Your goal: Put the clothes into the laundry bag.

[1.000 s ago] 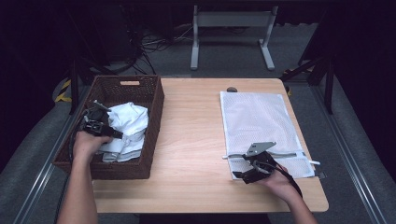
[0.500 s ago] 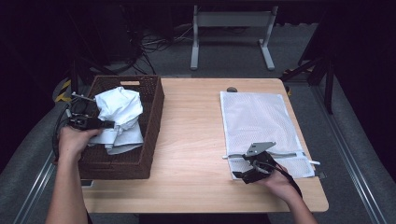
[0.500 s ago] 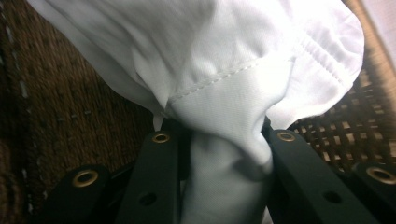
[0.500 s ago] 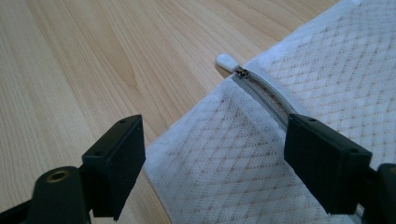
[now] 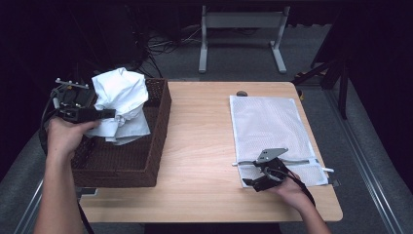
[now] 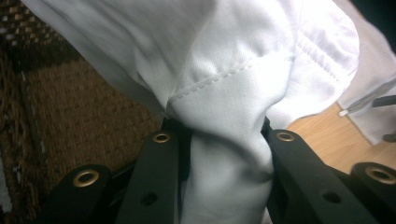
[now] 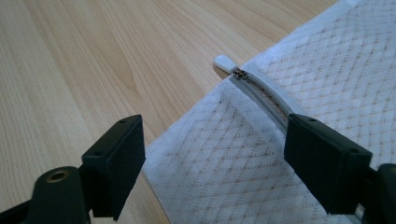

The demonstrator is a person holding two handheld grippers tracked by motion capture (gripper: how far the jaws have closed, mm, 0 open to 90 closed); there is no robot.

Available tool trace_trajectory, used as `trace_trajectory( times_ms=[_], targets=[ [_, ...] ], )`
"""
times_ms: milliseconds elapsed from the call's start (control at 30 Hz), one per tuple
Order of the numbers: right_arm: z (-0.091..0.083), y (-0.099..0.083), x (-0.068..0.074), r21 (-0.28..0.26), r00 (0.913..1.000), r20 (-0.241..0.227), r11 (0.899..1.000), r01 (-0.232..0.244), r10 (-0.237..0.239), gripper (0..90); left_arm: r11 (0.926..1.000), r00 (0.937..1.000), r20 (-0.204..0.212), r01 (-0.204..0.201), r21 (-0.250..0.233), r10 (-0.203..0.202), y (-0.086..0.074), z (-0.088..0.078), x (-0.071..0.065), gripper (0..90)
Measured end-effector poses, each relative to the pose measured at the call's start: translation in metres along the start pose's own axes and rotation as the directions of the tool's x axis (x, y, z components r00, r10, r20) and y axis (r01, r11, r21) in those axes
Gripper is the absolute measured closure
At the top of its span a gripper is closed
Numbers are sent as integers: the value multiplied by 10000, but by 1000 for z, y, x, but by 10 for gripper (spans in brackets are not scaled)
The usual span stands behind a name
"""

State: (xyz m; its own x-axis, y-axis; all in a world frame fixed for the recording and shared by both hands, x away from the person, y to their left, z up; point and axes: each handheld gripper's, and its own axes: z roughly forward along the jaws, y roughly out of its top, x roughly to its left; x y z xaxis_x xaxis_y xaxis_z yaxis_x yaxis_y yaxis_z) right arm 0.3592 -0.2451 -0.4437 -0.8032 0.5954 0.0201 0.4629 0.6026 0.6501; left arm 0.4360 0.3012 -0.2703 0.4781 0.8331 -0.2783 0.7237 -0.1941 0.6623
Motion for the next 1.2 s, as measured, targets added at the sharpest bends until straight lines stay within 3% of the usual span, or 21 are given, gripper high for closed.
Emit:
trace_trajectory(
  times_ms=[200,433,733,767,867,900,933,1033,1200],
  targets=[
    [0,-1,0,12,10000,17,10000,-51,51,209,9983,9978,442,-478,-340,493,15,-12,-18,745],
    [-1,-1,-2,-50,10000,34,10000,-76,76,206,9937,9894,1040,-954,-594,1012,29,-13,-40,744],
    [-2,-2,-3,-87,9999,72,9999,-128,129,202,9834,9688,1702,-1732,-544,1801,39,6,-71,745],
    [-2,-2,-3,-87,9999,72,9999,-128,129,202,9834,9688,1702,-1732,-544,1801,39,6,-71,745],
    [-1,-3,-4,-81,9999,58,9999,-131,131,199,9795,9594,1979,-1944,-525,2010,41,14,-84,745],
    [-1,-3,-4,-82,9999,52,9999,-140,140,198,9775,9536,2148,-2047,-515,2110,41,18,-90,745],
    [-1,-3,-4,-82,9999,52,9999,-140,140,198,9775,9536,2148,-2047,-515,2110,41,18,-90,745],
    [-1,-3,-4,-101,9999,55,9999,-124,124,197,9715,9428,2357,-2347,-336,2359,43,30,-103,745],
    [-2,-3,-4,-112,9999,47,9998,-140,140,196,9679,9383,2539,-2498,290,2346,40,58,-114,744]
  ],
)
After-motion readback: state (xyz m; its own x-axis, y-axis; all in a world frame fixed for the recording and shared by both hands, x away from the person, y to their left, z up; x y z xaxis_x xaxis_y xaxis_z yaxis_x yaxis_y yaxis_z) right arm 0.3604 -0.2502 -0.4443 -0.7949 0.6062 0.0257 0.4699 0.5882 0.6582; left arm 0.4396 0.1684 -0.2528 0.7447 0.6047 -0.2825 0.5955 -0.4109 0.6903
